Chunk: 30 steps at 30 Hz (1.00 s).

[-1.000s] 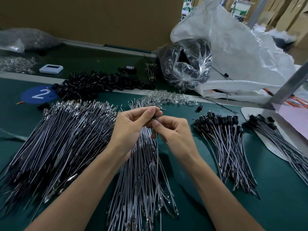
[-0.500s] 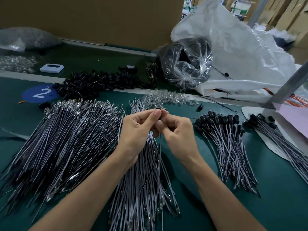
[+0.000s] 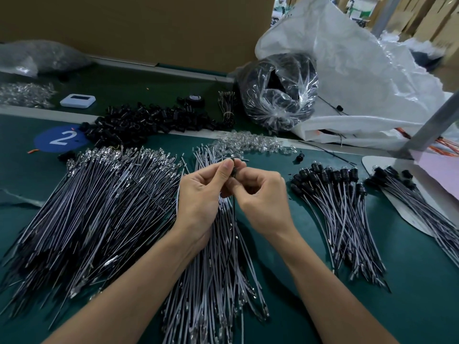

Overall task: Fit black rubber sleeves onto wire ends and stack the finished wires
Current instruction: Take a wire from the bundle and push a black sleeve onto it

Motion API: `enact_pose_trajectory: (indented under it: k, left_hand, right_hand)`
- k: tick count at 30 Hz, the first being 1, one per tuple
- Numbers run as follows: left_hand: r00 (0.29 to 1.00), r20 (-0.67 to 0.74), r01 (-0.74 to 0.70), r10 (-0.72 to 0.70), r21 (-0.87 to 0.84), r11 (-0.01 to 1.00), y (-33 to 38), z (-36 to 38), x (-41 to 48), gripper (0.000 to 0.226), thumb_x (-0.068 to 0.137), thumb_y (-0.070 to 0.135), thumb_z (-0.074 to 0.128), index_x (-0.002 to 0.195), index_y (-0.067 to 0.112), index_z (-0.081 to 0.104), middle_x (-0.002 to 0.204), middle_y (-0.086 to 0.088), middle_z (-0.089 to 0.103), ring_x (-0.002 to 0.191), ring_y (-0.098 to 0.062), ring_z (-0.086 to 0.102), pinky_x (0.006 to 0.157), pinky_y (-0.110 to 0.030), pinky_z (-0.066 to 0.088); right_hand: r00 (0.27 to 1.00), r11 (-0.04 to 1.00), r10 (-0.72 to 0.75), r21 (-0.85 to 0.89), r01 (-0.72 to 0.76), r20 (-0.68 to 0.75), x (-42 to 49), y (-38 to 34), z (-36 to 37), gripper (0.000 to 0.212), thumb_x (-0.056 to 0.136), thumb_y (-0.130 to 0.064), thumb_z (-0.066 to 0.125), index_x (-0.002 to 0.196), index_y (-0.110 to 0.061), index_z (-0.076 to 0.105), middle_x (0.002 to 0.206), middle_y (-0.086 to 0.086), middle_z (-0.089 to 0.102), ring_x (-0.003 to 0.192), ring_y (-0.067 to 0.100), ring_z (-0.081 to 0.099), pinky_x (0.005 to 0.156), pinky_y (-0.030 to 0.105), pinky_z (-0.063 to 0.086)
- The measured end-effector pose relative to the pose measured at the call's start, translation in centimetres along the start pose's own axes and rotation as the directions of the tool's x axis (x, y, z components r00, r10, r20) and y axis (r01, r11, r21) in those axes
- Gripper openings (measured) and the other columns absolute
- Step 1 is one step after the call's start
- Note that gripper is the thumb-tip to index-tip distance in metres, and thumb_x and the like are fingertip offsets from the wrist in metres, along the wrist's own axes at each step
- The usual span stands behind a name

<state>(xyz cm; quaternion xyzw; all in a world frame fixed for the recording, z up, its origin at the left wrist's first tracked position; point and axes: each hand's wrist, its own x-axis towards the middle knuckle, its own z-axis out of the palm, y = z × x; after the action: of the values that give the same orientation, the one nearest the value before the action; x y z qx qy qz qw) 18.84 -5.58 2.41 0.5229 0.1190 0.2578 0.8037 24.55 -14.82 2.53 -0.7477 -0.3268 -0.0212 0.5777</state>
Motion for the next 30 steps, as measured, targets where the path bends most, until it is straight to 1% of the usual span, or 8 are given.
enact_pose_trajectory:
  k: [4, 9, 12, 14, 18, 23, 26, 30]
  left_hand:
    - [1.0, 0.011, 0.011, -0.01, -0.026, 1.0, 0.0, 0.1, 0.0, 0.034, 0.079, 0.029, 0.065, 0.098, 0.003, 0.075, 0.098, -0.012, 0.076, 0.091, -0.022, 0.072, 0.085, -0.032, 0.059]
    - [1.0, 0.018, 0.0, 0.0, -0.025, 1.0, 0.1, 0.2, -0.2, 0.031, 0.078, 0.027, 0.064, 0.097, 0.004, 0.075, 0.096, -0.009, 0.076, 0.09, -0.021, 0.073, 0.085, -0.033, 0.059]
    - [1.0, 0.022, 0.0, 0.001, -0.045, 0.999, 0.2, 0.4, -0.3, 0.03, 0.077, 0.026, 0.066, 0.096, 0.005, 0.075, 0.097, -0.008, 0.077, 0.093, -0.023, 0.073, 0.086, -0.034, 0.059]
    - [1.0, 0.012, -0.011, 0.011, -0.051, 0.999, 0.3, 0.4, -0.1, 0.032, 0.077, 0.027, 0.065, 0.098, 0.005, 0.074, 0.101, -0.008, 0.076, 0.097, -0.025, 0.072, 0.089, -0.036, 0.058]
    - [1.0, -0.015, -0.012, 0.011, -0.081, 0.997, 0.7, -0.4, 0.3, 0.027, 0.081, 0.027, 0.064, 0.096, 0.008, 0.075, 0.102, -0.007, 0.076, 0.096, -0.021, 0.07, 0.085, -0.036, 0.056]
    - [1.0, 0.009, 0.007, -0.007, -0.078, 0.997, 0.3, -0.1, 0.2, 0.022, 0.08, 0.028, 0.065, 0.089, 0.014, 0.078, 0.1, -0.009, 0.076, 0.09, -0.02, 0.072, 0.081, -0.033, 0.058]
    - [1.0, 0.011, 0.006, -0.006, -0.036, 0.999, 0.1, 0.1, 0.0, 0.022, 0.079, 0.031, 0.065, 0.087, 0.016, 0.079, 0.097, -0.008, 0.077, 0.089, -0.019, 0.073, 0.076, -0.029, 0.06]
    - [0.999, 0.029, -0.018, 0.018, -0.001, 1.0, 0.0, 0.1, 0.0, 0.022, 0.081, 0.03, 0.064, 0.091, 0.015, 0.078, 0.096, -0.008, 0.077, 0.09, -0.02, 0.073, 0.077, -0.032, 0.061]
  right_hand:
    - [1.0, 0.999, 0.017, 0.048, -0.017, -0.005, 0.0, 0.1, -0.1, 0.025, 0.087, -0.007, 0.069, 0.062, -0.006, 0.066, 0.049, -0.012, 0.055, 0.045, 0.001, 0.045, 0.045, 0.022, 0.037]
    - [1.0, 0.998, 0.014, 0.067, -0.013, -0.008, 0.0, 0.4, -0.2, 0.03, 0.087, -0.008, 0.069, 0.059, -0.003, 0.061, 0.048, 0.0, 0.051, 0.048, 0.004, 0.043, 0.044, 0.026, 0.036]
    - [0.999, 0.989, 0.037, 0.142, -0.038, 0.01, 0.1, 0.2, -0.5, 0.017, 0.089, -0.007, 0.067, 0.073, -0.002, 0.072, 0.065, 0.007, 0.07, 0.06, 0.016, 0.066, 0.059, 0.04, 0.057]
    - [0.997, 0.978, 0.065, 0.198, -0.071, 0.038, 0.3, 0.1, -0.4, 0.014, 0.09, -0.009, 0.066, 0.08, -0.003, 0.074, 0.075, 0.016, 0.072, 0.07, 0.028, 0.069, 0.071, 0.051, 0.056]
    - [0.993, 0.974, 0.084, 0.201, -0.1, 0.086, 0.3, 0.1, -0.1, 0.015, 0.093, -0.009, 0.063, 0.083, -0.005, 0.074, 0.081, 0.018, 0.072, 0.072, 0.023, 0.064, 0.078, 0.055, 0.053]
    - [0.999, 0.993, 0.027, 0.113, -0.031, 0.032, -0.1, 0.3, 0.1, 0.022, 0.092, -0.013, 0.061, 0.073, -0.008, 0.07, 0.07, 0.016, 0.066, 0.063, 0.036, 0.06, 0.061, 0.055, 0.05]
    - [1.0, 1.0, -0.017, 0.016, 0.017, -0.013, -0.4, 0.4, 0.1, 0.027, 0.092, -0.011, 0.061, 0.067, -0.001, 0.065, 0.06, 0.017, 0.061, 0.052, 0.035, 0.051, 0.047, 0.044, 0.041]
    - [0.998, 0.999, -0.046, -0.017, 0.045, -0.037, -0.6, 0.2, -0.1, 0.028, 0.091, -0.007, 0.063, 0.065, 0.002, 0.063, 0.059, 0.02, 0.059, 0.053, 0.037, 0.049, 0.046, 0.046, 0.039]
